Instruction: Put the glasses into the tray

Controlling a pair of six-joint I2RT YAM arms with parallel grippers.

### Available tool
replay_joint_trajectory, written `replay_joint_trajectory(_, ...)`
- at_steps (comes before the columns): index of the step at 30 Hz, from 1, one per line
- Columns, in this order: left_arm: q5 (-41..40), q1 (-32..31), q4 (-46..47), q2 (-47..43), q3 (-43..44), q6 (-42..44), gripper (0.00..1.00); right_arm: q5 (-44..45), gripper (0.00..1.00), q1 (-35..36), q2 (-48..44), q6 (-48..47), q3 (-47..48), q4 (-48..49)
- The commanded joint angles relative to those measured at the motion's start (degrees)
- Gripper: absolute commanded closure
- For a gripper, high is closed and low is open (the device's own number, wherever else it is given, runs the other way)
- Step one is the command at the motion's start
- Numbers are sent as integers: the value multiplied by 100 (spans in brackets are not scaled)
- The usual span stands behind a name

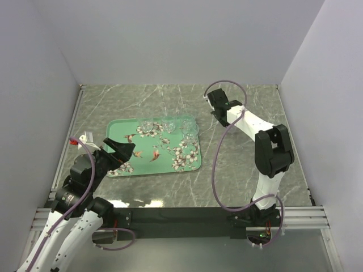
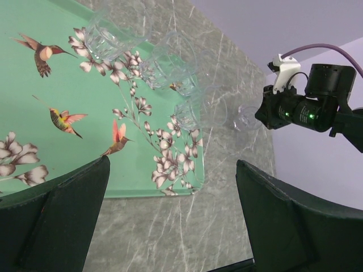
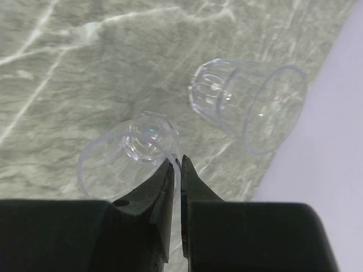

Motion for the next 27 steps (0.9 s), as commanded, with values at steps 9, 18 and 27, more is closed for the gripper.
replay_joint_trajectory(9,-94,23,79,-94,5,-38,0,-2401,100,-369,-1349,216,-14,-855)
replay_joint_trajectory(18,-32,14,246,46,-30,15,1,-4713,100,-352,-2764,-241,-1261,-593)
replay_joint_trajectory(27,-41,14,281,29,-48,6,1,-5988,100,227,-3416,-487,-2326,479)
